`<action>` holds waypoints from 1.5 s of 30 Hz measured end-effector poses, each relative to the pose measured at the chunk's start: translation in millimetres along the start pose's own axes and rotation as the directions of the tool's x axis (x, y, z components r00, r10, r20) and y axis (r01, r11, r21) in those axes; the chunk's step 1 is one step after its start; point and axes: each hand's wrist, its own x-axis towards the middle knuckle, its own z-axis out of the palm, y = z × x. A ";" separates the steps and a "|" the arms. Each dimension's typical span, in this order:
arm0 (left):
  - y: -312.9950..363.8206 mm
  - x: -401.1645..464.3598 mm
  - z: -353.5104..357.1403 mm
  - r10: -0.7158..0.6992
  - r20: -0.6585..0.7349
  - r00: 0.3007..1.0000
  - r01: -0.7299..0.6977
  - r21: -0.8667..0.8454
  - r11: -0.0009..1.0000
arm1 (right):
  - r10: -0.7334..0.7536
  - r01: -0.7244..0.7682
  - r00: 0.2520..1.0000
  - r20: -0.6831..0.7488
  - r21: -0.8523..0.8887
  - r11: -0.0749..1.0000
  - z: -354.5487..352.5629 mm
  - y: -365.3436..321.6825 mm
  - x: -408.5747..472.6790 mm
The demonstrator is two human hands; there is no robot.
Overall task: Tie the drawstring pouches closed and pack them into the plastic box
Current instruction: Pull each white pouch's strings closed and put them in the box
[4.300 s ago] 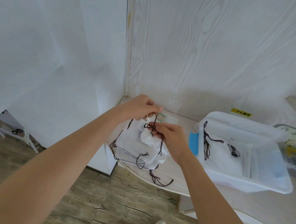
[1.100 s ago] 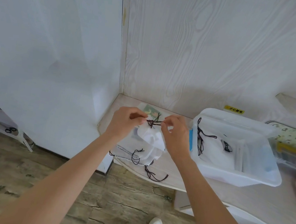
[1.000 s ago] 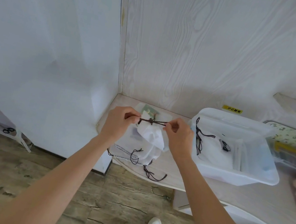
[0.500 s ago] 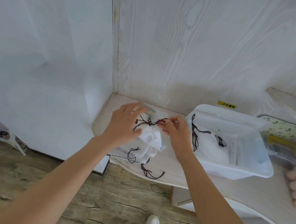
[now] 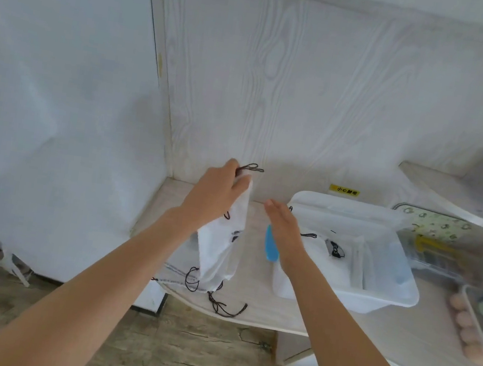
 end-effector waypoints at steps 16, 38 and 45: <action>116.2 48.8 99.0 -0.375 -0.141 0.916 0.218 -0.610 0.762 | 0.150 -0.144 0.978 -0.146 0.050 0.988 -163.7 20.4 36.6; 77.5 24.5 216.6 -0.247 0.384 0.890 0.007 0.529 0.849 | 0.056 -0.100 0.995 -0.083 -0.829 0.550 -217.2 89.3 73.2; 69.7 32.4 242.9 -0.324 0.555 0.766 -0.113 0.613 0.782 | 0.095 -0.102 0.993 -0.065 -0.880 0.464 -216.4 86.3 73.9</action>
